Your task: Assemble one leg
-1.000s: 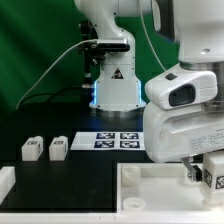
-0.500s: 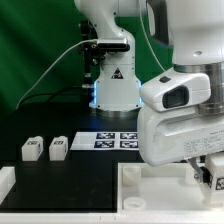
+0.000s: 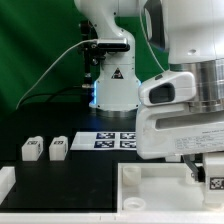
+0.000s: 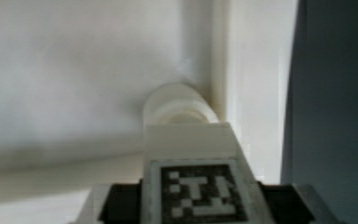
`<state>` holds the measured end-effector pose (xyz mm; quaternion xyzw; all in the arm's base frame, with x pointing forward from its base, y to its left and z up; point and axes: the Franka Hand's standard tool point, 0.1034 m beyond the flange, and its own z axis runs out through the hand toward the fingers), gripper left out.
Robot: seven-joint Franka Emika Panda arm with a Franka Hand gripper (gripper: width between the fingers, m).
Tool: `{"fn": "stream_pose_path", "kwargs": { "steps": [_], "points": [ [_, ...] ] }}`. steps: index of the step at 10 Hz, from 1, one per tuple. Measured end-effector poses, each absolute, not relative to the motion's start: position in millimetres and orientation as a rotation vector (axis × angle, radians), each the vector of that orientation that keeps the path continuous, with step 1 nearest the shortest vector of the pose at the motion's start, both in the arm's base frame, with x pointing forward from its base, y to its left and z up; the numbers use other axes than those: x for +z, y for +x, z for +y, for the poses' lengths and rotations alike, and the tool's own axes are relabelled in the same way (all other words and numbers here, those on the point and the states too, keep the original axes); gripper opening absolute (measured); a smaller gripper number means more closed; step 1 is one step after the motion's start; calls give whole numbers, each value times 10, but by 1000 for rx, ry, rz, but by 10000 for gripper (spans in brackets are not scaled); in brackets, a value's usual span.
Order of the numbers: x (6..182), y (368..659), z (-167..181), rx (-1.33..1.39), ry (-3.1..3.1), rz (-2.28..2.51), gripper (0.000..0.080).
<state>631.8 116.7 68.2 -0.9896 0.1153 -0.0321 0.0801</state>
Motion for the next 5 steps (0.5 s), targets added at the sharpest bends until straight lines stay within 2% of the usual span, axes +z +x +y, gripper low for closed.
{"fn": "stream_pose_path", "kwargs": {
  "steps": [2, 5],
  "points": [
    [677, 6293, 1152, -143, -2768, 971, 295],
    [670, 6270, 1144, -86, -2579, 1332, 295]
  ]
}}
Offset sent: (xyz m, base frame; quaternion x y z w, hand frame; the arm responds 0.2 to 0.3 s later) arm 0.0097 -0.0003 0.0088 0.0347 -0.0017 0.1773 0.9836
